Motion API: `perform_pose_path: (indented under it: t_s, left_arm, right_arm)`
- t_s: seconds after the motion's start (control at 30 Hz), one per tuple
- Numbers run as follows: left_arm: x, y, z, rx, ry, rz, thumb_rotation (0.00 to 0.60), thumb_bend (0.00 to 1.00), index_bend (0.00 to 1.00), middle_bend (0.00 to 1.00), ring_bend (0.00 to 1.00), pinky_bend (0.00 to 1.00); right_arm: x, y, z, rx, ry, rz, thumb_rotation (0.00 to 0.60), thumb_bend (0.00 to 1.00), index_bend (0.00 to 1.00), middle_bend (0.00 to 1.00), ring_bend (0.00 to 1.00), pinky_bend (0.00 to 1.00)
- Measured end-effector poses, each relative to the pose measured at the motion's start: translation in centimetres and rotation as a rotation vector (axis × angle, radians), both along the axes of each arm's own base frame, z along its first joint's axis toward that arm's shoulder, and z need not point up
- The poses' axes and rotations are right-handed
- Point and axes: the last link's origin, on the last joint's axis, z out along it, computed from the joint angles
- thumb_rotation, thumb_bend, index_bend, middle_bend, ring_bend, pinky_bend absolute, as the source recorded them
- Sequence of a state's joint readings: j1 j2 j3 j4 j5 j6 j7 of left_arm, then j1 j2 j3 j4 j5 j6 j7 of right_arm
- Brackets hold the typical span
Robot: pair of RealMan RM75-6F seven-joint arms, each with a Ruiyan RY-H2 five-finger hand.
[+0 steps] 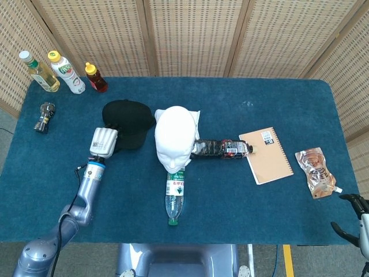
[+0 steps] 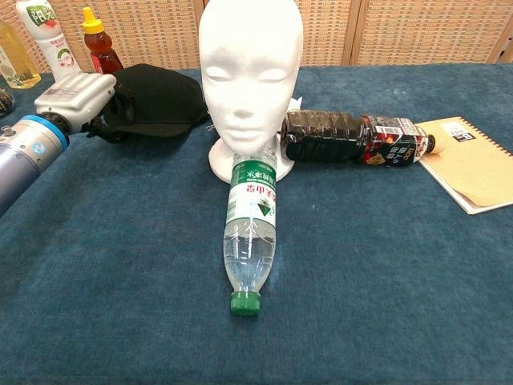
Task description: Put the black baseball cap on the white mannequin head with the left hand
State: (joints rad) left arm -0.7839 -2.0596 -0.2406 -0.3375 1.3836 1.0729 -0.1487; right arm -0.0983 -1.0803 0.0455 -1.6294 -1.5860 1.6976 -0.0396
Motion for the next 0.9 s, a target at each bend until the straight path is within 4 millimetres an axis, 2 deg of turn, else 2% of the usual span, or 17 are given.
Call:
perform_pose_path:
  t_s: [0.23,0.47,0.7,0.9]
  left_arm:
    - [0.3,-0.3,2.6,0.096,-0.051,-0.105,0.600,0.56,0.80,0.51,0.46,0.77]
    - [1.0,0.1,6.3,0.197,-0.023,-0.241,0.600,0.54,0.81,0.52,0.46,0.77]
    - [3.3,0.9,10.5,0.294,-0.012,-0.388,0.600,0.53,0.81,0.52,0.46,0.77]
    - [5.9,1.6,12.1,0.329,-0.025,-0.465,0.600,0.52,0.81,0.52,0.46,0.77]
  right_arm:
    - [0.1,-0.4,-0.3,0.014,-0.004,0.011,0.600,0.13,0.34,0.36,0.42,0.40]
    - [0.2,-0.9,-0.8,0.049,-0.006,0.023,0.600,0.13,0.34,0.37,0.42,0.41]
    - [0.6,-1.2,-1.8,0.125,-0.027,0.046,0.600,0.13,0.35,0.38,0.42,0.41]
    - [1.2,-1.1,-2.7,0.181,-0.046,0.080,0.600,0.13,0.35,0.38,0.42,0.42]
